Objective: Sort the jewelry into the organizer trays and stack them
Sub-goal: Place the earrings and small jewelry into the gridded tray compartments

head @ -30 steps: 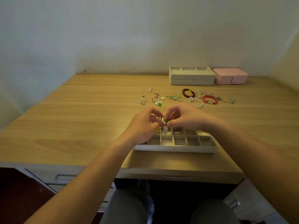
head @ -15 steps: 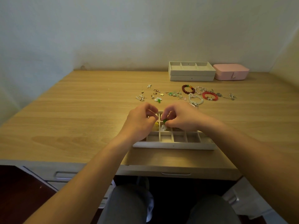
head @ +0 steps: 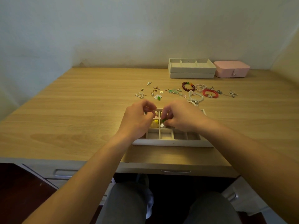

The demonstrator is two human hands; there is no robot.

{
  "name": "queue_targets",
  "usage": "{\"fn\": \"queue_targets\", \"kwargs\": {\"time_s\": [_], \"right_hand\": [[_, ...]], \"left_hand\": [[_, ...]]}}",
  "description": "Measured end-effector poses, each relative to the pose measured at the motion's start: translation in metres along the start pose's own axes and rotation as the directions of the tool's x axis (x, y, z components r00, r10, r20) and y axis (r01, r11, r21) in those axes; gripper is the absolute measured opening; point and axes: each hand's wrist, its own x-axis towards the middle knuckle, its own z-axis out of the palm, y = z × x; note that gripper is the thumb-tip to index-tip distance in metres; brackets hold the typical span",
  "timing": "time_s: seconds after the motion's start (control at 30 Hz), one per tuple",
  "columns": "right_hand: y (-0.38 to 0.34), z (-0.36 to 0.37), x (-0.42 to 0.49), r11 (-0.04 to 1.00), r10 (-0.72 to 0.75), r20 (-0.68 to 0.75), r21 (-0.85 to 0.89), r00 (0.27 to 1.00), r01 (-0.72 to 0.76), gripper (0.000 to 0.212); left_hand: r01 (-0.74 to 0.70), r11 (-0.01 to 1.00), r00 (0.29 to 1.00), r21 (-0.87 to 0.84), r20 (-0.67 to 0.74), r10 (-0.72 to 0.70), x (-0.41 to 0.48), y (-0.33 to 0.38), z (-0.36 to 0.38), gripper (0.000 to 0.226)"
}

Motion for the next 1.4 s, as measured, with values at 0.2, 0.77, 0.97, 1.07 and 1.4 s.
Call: {"fn": "queue_targets", "kwargs": {"time_s": [0.2,0.77,0.97,1.07,1.4], "right_hand": [[0.002,0.000,0.002,0.999,0.002,0.035,0.039,0.999,-0.004,0.018],[-0.003,0.006,0.000,0.995,0.091,-0.090,-0.038,0.992,-0.094,0.011],[-0.009,0.006,-0.002,0.991,0.094,-0.136,-0.078,0.986,-0.105,0.008],[-0.009,0.004,-0.002,0.991,0.090,-0.136,-0.084,0.987,-0.102,0.009],[0.005,-0.002,0.000,0.984,0.096,-0.072,0.160,0.993,-0.084,0.017]], "left_hand": [[0.019,0.999,0.999,0.043,-0.038,-0.018,0.001,-0.005,-0.004,0.026],[0.083,0.997,0.996,0.003,-0.005,-0.083,0.004,-0.014,-0.005,0.026],[0.101,0.994,0.995,-0.040,0.004,-0.101,0.005,-0.018,-0.005,0.026],[0.102,0.994,0.995,-0.037,0.008,-0.102,0.005,-0.017,-0.007,0.028],[0.079,0.996,0.997,-0.040,0.011,-0.078,0.004,-0.014,-0.008,0.025]]}}
